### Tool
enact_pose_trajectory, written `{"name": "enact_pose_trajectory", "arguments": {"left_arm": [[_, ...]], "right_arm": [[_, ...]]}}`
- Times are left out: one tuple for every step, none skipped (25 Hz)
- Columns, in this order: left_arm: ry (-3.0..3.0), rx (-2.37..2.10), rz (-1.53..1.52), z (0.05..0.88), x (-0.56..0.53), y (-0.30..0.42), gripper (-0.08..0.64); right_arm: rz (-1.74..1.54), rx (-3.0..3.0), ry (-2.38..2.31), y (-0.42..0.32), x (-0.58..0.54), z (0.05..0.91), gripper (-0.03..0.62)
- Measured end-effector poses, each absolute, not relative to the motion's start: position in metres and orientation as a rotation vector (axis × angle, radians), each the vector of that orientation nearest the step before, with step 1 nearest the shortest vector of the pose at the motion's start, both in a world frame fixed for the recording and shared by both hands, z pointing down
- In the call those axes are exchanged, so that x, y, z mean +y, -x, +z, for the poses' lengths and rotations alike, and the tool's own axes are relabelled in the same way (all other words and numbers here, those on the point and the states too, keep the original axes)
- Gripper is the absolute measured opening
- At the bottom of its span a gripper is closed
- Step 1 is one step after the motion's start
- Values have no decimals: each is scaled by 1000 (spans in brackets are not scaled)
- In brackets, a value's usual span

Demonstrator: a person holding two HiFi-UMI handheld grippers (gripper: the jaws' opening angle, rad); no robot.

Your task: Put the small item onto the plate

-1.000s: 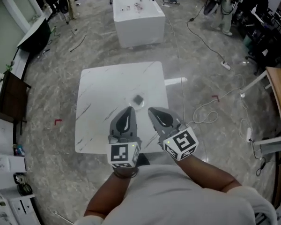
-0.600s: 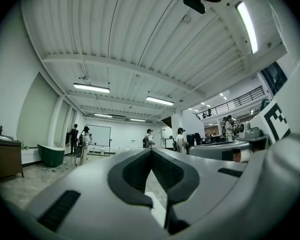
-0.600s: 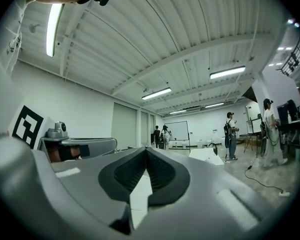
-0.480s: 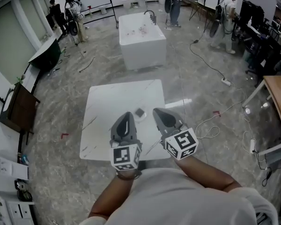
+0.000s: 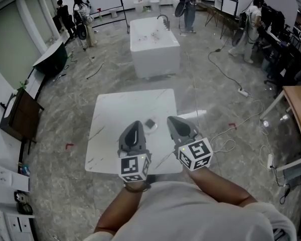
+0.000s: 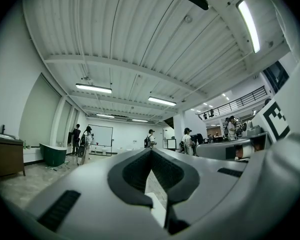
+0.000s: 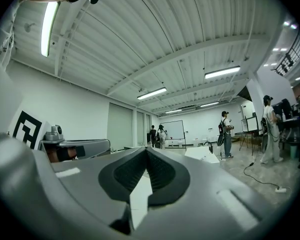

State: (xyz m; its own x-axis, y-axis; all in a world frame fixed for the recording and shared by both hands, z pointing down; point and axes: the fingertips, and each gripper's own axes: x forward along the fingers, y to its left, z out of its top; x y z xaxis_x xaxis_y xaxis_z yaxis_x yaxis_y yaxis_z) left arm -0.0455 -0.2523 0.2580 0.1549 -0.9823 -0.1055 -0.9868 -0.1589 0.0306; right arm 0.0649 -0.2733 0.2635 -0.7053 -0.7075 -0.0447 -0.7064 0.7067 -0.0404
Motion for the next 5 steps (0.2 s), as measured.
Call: {"name": "enact_pose_trajectory", "arguments": {"left_arm": [[2351,2007,154,258,-254,43,6],[2351,2006,152,259,-256,41,6],[2352,2007,151,259,-258,39,6],[2354,2007,150,260,-260,38,6],[2356,2008,148,260,-262,36,6]], "right_arm": [[-37,2849,1182,-68,-275,265,2],[-41,2848,1183,-70,-277,265,2],[-43,2846,1184,-72,-279,265,2],[-45,2845,1185,-74,-281,265,2],[-46,2844,1185,-76,-283,265,2]]}}
